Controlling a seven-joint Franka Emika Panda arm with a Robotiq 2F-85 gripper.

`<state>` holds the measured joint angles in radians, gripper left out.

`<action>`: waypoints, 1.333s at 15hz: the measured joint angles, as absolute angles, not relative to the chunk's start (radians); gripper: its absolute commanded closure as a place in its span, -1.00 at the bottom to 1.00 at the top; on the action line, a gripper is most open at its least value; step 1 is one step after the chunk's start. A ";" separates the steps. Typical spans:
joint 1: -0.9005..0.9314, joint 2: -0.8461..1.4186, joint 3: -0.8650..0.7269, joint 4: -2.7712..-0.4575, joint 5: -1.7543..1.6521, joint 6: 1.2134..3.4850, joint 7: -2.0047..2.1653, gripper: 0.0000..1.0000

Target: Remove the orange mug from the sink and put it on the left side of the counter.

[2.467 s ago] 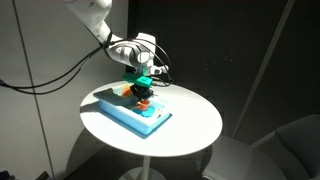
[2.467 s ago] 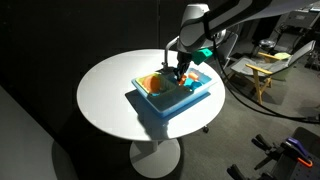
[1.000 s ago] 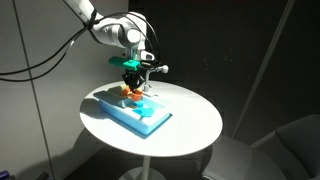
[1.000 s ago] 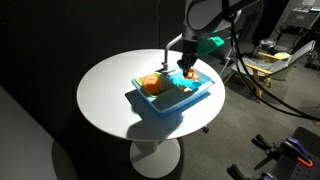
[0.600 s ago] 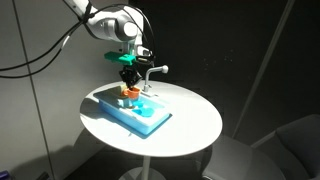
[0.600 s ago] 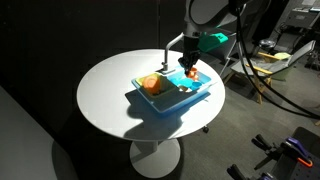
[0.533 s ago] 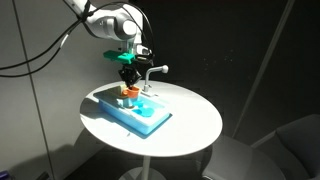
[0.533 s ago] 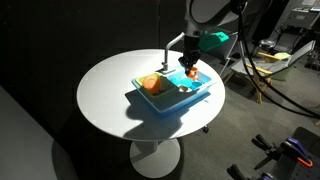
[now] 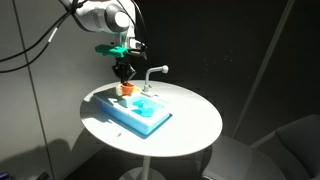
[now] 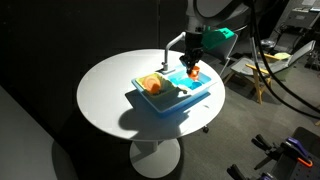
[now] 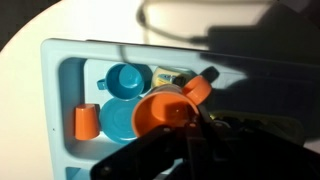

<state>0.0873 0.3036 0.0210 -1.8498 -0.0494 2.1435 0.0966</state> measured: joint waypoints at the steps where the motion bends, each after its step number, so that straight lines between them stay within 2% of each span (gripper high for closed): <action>1: 0.092 0.298 0.023 -1.860 -0.052 2.143 0.097 0.97; 20: 0.164 0.323 0.076 -1.919 -0.194 2.191 0.028 0.97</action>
